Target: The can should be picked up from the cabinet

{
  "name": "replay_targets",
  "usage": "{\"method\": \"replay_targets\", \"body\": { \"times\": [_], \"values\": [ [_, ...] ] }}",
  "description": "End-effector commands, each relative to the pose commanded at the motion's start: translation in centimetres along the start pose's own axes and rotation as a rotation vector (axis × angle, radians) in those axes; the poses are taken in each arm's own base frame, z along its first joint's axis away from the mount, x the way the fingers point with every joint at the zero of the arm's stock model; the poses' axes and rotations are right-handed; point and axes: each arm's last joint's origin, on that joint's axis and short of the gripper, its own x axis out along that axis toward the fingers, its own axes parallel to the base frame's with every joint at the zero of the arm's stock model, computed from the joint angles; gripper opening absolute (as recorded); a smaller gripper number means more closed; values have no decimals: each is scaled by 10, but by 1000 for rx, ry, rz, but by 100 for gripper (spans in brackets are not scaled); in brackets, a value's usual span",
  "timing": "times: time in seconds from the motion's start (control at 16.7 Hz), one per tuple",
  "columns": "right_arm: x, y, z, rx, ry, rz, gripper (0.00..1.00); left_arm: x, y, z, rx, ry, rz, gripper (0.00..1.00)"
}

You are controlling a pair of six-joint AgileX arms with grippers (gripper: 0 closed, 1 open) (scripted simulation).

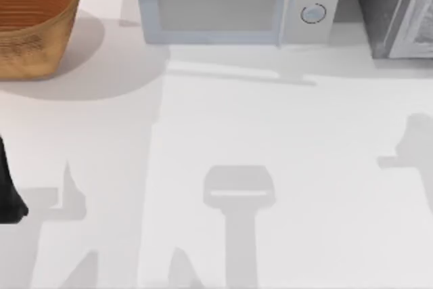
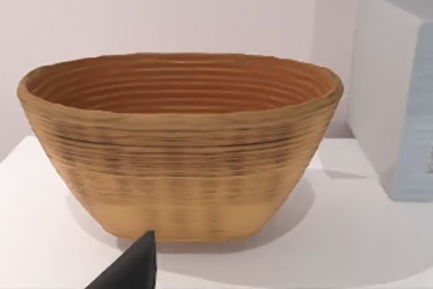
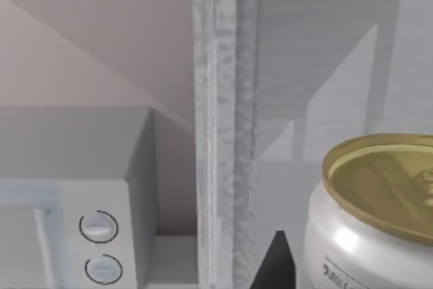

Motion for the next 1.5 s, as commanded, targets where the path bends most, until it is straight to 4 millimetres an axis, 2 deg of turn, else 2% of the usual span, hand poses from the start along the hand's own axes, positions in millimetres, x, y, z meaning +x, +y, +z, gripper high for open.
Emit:
{"method": "replay_targets", "body": {
  "times": [0.36, 0.48, 0.6, 0.72, 1.14, 1.5],
  "values": [
    [-3, -8, -119, -1, 18, 2, 0, 0, 0, 0, 0, 0, 0, 100],
    [-2, -9, -147, -1, 16, 3, 0, 0, 0, 0, 0, 0, 0, 100],
    [-1, -10, -163, -1, 4, 3, 0, 0, 0, 0, 0, 0, 0, 100],
    [-1, -11, -170, -1, -6, 3, 0, 0, 0, 0, 0, 0, 0, 100],
    [0, -11, -170, 0, 4, 8, 0, 0, 0, 0, 0, 0, 0, 100],
    [14, -18, -152, -9, 15, 89, 0, 0, 0, 0, 0, 0, 0, 100]
  ]
}}
